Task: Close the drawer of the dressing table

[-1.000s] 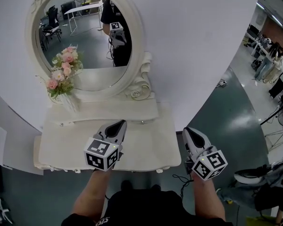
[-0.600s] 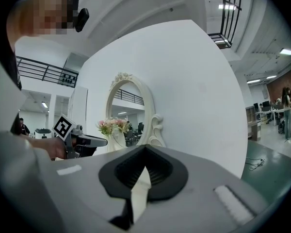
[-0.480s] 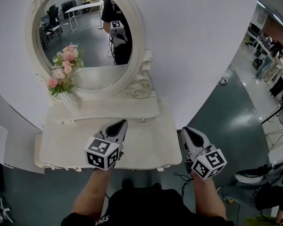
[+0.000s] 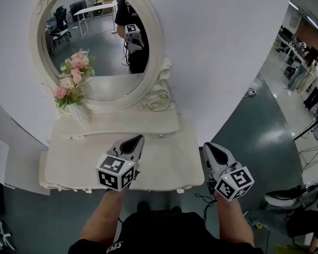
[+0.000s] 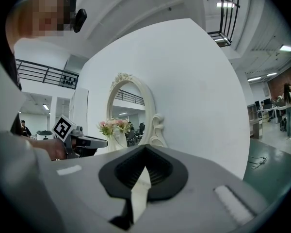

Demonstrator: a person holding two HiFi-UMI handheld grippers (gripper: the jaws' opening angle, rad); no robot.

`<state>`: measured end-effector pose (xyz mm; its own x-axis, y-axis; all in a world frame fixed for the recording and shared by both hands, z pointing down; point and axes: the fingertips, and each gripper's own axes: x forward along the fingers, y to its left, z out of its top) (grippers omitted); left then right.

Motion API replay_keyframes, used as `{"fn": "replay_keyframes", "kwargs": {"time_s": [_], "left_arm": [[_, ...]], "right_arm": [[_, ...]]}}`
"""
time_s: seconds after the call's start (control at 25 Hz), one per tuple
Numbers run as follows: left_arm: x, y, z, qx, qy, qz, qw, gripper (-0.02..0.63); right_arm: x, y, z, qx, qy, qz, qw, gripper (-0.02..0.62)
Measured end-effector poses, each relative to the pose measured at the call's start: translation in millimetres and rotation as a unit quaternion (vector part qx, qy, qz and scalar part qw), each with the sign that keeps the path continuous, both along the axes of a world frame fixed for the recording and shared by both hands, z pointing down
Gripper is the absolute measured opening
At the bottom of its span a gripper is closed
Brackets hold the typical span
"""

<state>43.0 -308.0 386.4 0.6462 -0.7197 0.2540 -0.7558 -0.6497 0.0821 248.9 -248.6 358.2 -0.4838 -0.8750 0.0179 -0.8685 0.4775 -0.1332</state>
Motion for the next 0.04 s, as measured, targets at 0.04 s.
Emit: {"fn": "replay_keyframes", "kwargs": {"time_s": [0.04], "left_arm": [[0.0,-0.1,0.2,0.000,0.000,0.000,1.0000,0.008]], "right_arm": [[0.0,-0.2,0.1,0.000,0.000,0.000,1.000,0.008]]}}
